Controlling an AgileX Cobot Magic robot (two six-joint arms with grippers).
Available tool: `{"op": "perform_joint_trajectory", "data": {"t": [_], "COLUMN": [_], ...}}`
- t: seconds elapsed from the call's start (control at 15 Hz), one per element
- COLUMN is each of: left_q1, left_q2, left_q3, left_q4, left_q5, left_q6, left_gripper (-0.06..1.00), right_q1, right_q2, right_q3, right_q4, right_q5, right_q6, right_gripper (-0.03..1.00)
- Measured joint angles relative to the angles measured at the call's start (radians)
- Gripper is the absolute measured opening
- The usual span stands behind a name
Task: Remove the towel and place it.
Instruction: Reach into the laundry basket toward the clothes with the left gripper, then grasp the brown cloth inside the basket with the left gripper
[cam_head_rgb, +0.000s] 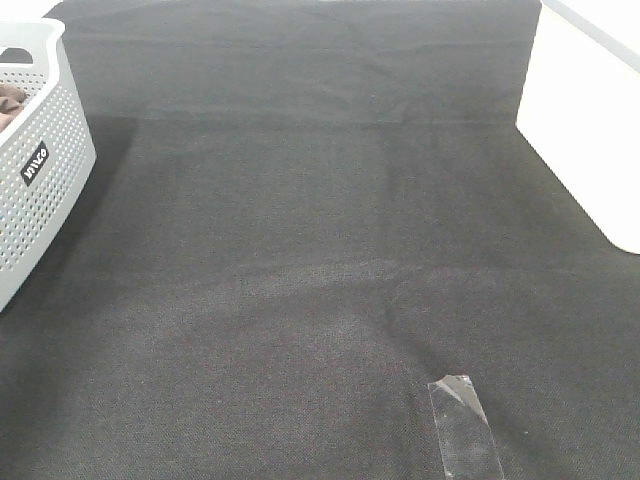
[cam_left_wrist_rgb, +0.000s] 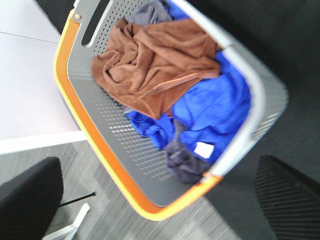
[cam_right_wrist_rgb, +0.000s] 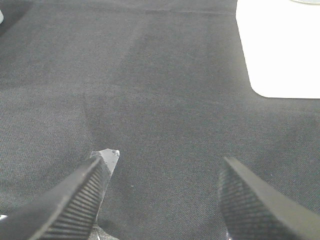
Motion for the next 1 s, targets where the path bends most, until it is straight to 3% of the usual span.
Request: {"op": "perform_joint_trajectory", "data": {"t": [0.2, 0.4, 0.67, 1.0], "left_q1": [0.0, 0.031, 0.105, 0.122], "left_q2": [0.293, 0.519, 0.75, 0.927], "left_q3": [-0.173, -0.192, -0.206, -0.21], "left_q4": [0.115, 0.232, 0.246, 0.251], "left_q5": [0.014, -0.086, -0.185, -0.301], "left_q6": [0.093, 0.158, 0.243, 0.311], "left_gripper": [0.97, 0.96, 0.96, 0.96], "right_q1": [0.0, 0.0, 0.0, 0.0], "right_q2": [0.0, 0.0, 0.0, 0.0], "right_q3": [0.0, 0.0, 0.0, 0.0], "right_q4": [0.0, 0.0, 0.001, 0.001], "right_q5": [0.0, 0.0, 0.0, 0.0], "right_q6": [0.0, 0.0, 0.0, 0.0], "right_gripper": [0.61, 0.61, 0.61, 0.61]}}
